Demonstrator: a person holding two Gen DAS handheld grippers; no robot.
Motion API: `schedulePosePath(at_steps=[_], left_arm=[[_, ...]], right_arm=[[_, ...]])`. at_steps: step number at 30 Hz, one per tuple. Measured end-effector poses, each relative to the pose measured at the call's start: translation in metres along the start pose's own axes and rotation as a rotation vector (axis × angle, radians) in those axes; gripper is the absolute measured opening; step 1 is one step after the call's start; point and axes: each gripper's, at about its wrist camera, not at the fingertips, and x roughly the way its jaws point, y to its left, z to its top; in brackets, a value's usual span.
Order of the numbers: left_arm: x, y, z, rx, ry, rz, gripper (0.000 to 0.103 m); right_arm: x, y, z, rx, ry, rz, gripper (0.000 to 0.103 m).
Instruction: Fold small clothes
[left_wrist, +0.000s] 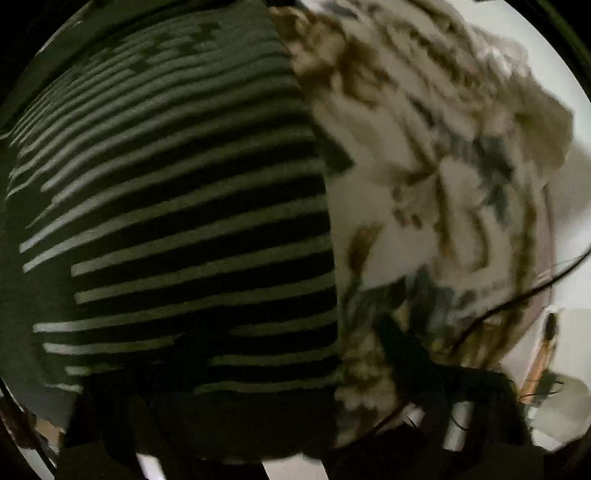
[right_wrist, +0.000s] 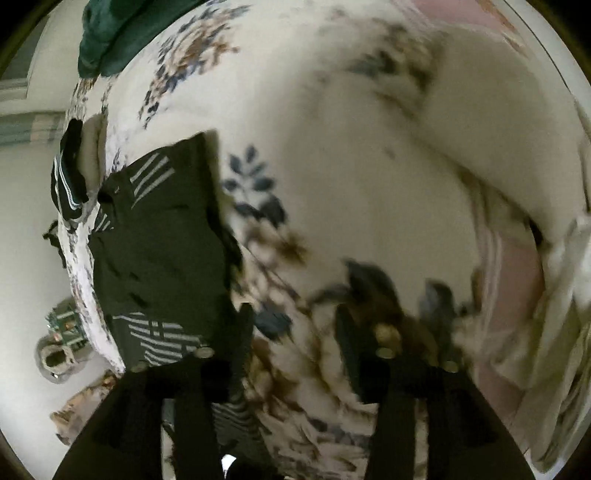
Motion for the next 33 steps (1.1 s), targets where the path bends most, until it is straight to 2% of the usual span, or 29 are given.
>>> schedulePosePath(at_steps=[1,3,5,9,13,14,15,16,21,24,27,31,33], left_arm=[[0.002,-0.001,0.001,0.015,-0.018,0.018,0.065],[-0.003,0.006,0.0,0.012,-0.046,0.022,0.031],[-0.012,0.019,-0.001,-0.01,-0.059,-0.006,0.008],[-0.036,0.041,-0.007,-0.024,-0.104,-0.047,0.006],[-0.07,0.052,-0.012,-0.037,-0.151,-0.075,0.006],[-0.08,0.057,-0.013,-0.05,-0.164,-0.085,0.006],[-0.089,0.063,-0.014,-0.067,-0.173,-0.102,0.006],[-0.098,0.069,-0.015,-0.087,-0.182,-0.116,0.006],[-0.142,0.109,-0.027,-0.207,-0.24,-0.186,0.004],[-0.174,0.153,-0.036,-0.28,-0.29,-0.202,0.004],[-0.191,0.202,-0.049,-0.357,-0.317,-0.223,0.004],[-0.202,0.267,-0.077,-0.417,-0.332,-0.25,0.004],[-0.2,0.305,-0.091,-0.437,-0.323,-0.269,0.003]], right_arm=[[0.002,-0.006,0.0,0.007,-0.002,0.027,0.055],[0.013,-0.004,0.012,0.016,-0.013,0.096,0.055],[0.033,0.011,0.035,0.016,-0.027,0.177,0.055],[0.078,0.033,0.087,0.07,-0.047,0.287,0.055],[0.121,0.056,0.124,0.074,0.022,0.324,0.055],[0.126,0.066,0.127,0.054,0.018,0.295,0.051],[0.126,0.076,0.128,0.028,0.005,0.265,0.012],[0.122,0.089,0.127,0.005,0.003,0.237,0.006],[0.084,0.151,0.119,-0.076,-0.041,0.146,0.006],[0.057,0.213,0.112,-0.145,-0.053,0.099,0.005],[0.044,0.293,0.103,-0.216,-0.061,0.049,0.005],[0.061,0.402,0.088,-0.288,-0.071,-0.023,0.005],[0.086,0.459,0.079,-0.313,-0.07,-0.062,0.005]])
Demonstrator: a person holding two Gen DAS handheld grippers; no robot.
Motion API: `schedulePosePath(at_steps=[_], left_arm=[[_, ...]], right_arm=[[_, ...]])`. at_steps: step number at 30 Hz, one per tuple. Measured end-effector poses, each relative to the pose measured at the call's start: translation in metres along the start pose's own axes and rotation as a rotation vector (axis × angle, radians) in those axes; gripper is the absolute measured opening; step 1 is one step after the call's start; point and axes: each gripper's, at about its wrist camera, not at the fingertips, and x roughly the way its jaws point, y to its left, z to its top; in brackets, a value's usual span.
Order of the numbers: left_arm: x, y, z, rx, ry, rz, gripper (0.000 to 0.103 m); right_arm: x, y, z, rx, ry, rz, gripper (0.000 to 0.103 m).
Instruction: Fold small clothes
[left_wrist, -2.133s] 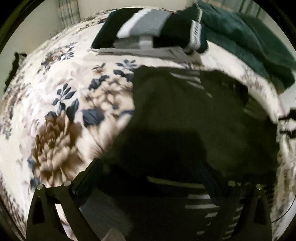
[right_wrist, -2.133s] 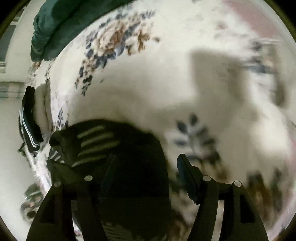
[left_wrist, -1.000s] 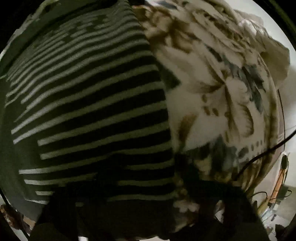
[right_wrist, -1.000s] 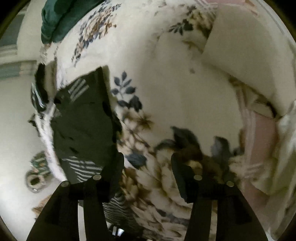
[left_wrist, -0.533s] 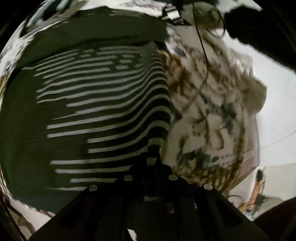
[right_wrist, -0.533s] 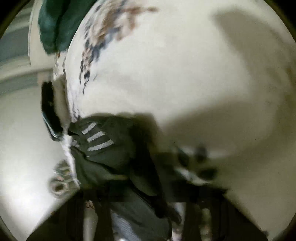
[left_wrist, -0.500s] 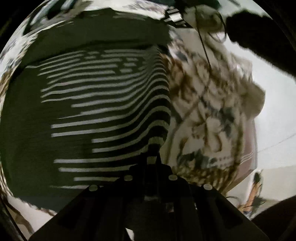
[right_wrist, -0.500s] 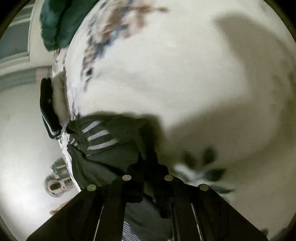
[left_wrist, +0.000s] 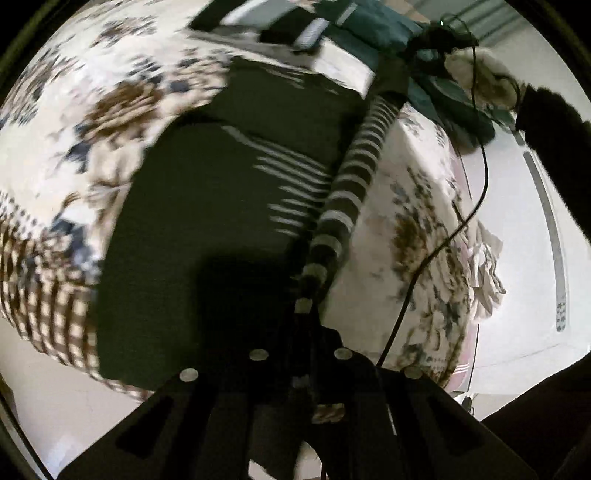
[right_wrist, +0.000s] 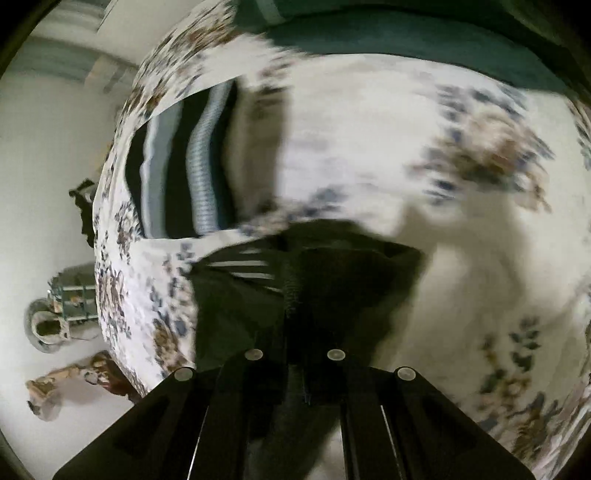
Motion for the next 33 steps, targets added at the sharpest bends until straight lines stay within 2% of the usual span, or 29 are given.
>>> schedulePosePath(at_steps=[2,5,8,10,11,14,15,16,17,18,20,22,25,27,29,31,33], left_arm=[[-0.005,0.037,0.005,-0.024,0.008,-0.018,0.002],[-0.005,0.087,0.014,-0.052,0.026,-0.037,0.002],[0.004,0.134,0.022,-0.086,0.042,-0.051,0.002],[0.016,0.157,0.025,-0.102,0.085,-0.086,0.002],[0.023,0.169,0.025,-0.109,0.118,-0.074,0.003],[0.031,0.196,0.021,-0.159,0.187,-0.067,0.005],[0.029,0.202,0.02,-0.164,0.197,-0.046,0.006],[0.027,0.205,0.019,-0.162,0.2,-0.041,0.009],[0.025,0.206,0.02,-0.156,0.206,-0.027,0.026],[0.025,0.207,0.023,-0.153,0.211,-0.019,0.05],[0.026,0.203,0.031,-0.147,0.2,-0.042,0.063],[0.034,0.189,0.043,-0.107,0.205,-0.054,0.063],[0.052,0.16,0.055,0.016,0.216,-0.029,0.063],[0.073,0.141,0.059,0.102,0.247,0.033,0.063],[0.093,0.133,0.06,0.163,0.286,0.138,0.063],[0.099,0.142,0.061,0.161,0.295,0.224,0.063],[0.093,0.161,0.06,0.135,0.297,0.255,0.065]], right_arm=[[0.031,0.055,0.006,-0.012,0.008,-0.044,0.005],[0.086,0.118,0.018,0.001,0.018,-0.104,0.005],[0.14,0.155,0.023,0.038,0.036,-0.134,0.005],[0.169,0.164,0.024,0.08,0.063,-0.131,0.009],[0.179,0.162,0.021,0.097,0.065,-0.121,0.01],[0.184,0.16,-0.001,0.135,0.066,0.015,0.038],[0.178,0.157,-0.019,0.142,0.068,0.059,0.048],[0.173,0.154,-0.035,0.136,0.073,0.083,0.049],[0.167,0.148,-0.057,0.129,0.076,0.096,0.049],[0.159,0.139,-0.086,0.137,0.078,0.105,0.049],[0.153,0.114,-0.149,0.18,0.11,0.116,0.049],[0.152,0.09,-0.202,0.229,0.131,0.11,0.049],[0.156,0.038,-0.304,0.365,0.153,0.058,0.049],[0.161,0.008,-0.355,0.483,0.166,0.085,0.049],[0.166,-0.019,-0.404,0.574,0.176,0.097,0.049],[0.168,-0.033,-0.434,0.599,0.176,0.048,0.049],[0.168,-0.045,-0.464,0.623,0.173,0.035,0.049]])
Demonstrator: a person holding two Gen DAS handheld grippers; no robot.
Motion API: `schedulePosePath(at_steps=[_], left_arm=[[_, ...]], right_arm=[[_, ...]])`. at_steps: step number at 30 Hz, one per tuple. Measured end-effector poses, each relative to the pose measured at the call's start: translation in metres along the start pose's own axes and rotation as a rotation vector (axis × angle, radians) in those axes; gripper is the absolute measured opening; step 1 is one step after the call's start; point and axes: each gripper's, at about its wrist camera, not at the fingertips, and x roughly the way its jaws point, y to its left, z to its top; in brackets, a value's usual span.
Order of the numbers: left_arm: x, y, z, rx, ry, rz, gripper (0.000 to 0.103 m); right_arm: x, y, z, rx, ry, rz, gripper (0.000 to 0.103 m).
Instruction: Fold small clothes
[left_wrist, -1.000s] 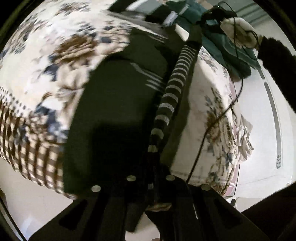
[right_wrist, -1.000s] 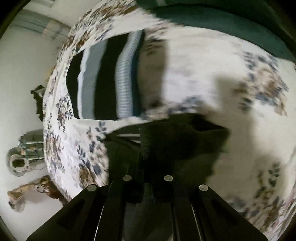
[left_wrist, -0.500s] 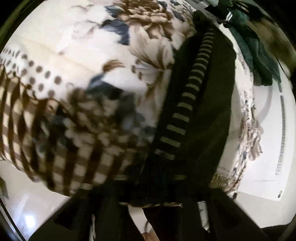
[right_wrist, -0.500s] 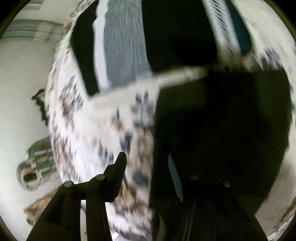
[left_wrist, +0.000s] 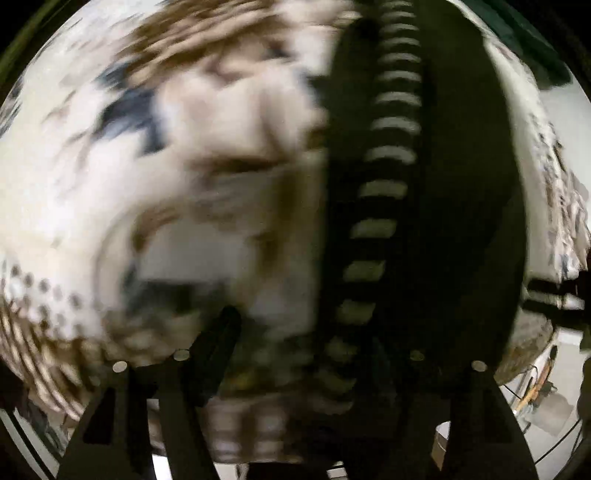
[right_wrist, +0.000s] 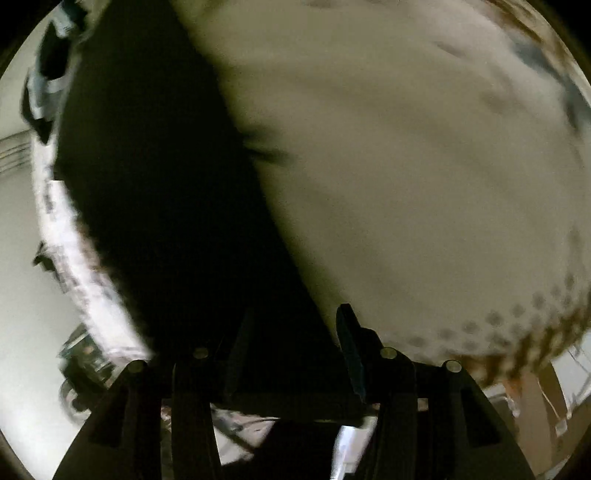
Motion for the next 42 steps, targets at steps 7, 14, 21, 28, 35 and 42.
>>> schedulePosePath(at_steps=[7,14,21,28,35,42], left_arm=[[-0.029,0.001,-0.018,0.044,0.005,-0.013,0.063],[-0.005,-0.047,-0.032,0.142,0.038,-0.114,0.007],[-0.017,-0.037,-0.061,0.061,0.013,-0.191,0.005],[-0.055,-0.05,-0.015,0.109,0.017,-0.202,0.018],[-0.066,-0.088,0.12,0.124,-0.243,-0.205,0.071],[-0.019,-0.042,0.176,0.158,-0.212,0.055,0.073]], right_arm=[[0.021,-0.036,-0.045,0.003,0.075,0.085,0.049],[0.057,-0.034,-0.078,-0.06,0.095,0.105,0.036],[0.027,-0.054,-0.098,-0.006,-0.001,0.014,0.006],[0.015,-0.065,-0.076,-0.02,0.096,0.026,0.019],[0.006,-0.053,-0.056,0.042,-0.003,0.041,0.051],[0.001,-0.046,-0.053,0.073,-0.042,0.035,0.05]])
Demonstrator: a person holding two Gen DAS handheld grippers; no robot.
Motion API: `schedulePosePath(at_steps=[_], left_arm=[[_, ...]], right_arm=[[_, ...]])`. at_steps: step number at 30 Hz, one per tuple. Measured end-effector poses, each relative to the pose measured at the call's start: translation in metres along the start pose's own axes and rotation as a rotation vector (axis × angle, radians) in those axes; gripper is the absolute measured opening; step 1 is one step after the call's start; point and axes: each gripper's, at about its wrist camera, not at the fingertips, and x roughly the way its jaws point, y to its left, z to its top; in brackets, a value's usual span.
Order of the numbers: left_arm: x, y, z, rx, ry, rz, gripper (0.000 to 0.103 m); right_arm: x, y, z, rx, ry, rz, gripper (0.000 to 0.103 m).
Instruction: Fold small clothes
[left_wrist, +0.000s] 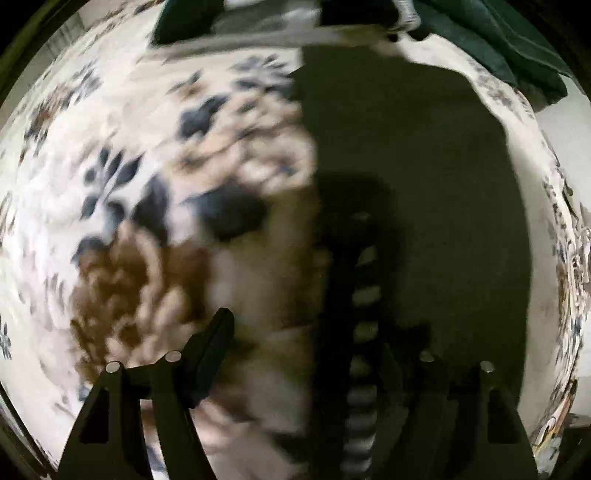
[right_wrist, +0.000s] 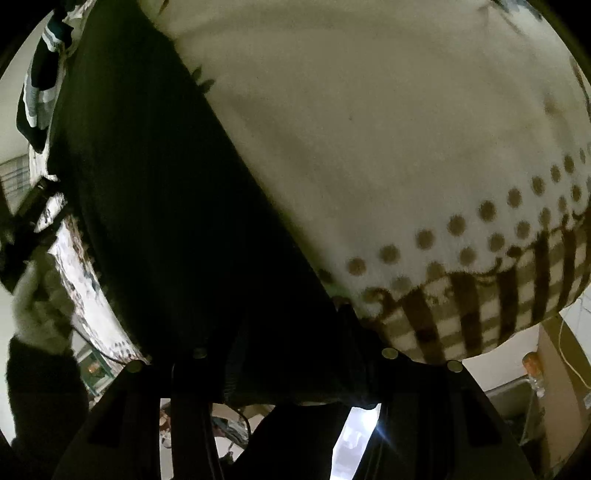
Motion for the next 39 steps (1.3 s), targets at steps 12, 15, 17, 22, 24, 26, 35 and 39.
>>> schedulePosePath(at_steps=[12,15,17,22,24,26,35,39], left_arm=[[-0.044,0.069,-0.149,-0.205,0.188,-0.341,0.07],[-0.026,0.052,-0.184,-0.211,0.281,-0.452,0.07],[-0.011,0.04,-0.199,-0.193,0.339,-0.468,0.07],[0.003,0.014,-0.218,-0.143,0.362,-0.498,0.071],[0.003,0.007,-0.213,-0.124,0.369,-0.526,0.071],[-0.001,0.005,-0.206,-0.117,0.384,-0.554,0.071],[-0.007,-0.005,-0.202,-0.159,0.361,-0.598,0.013],[-0.028,0.001,-0.197,-0.16,0.314,-0.616,0.01]], right_arm=[[-0.022,-0.059,0.006,0.067,0.03,0.064,0.051],[-0.01,-0.061,0.011,0.052,0.069,0.129,0.051],[0.0,-0.061,0.013,0.038,0.097,0.16,0.051],[0.033,-0.05,0.009,-0.031,0.176,0.196,0.051],[0.038,-0.047,0.007,-0.037,0.198,0.234,0.051],[0.043,-0.042,0.004,-0.045,0.243,0.309,0.051],[0.05,-0.033,0.003,-0.048,0.245,0.325,0.017],[0.034,-0.014,-0.011,-0.073,0.196,0.369,0.013]])
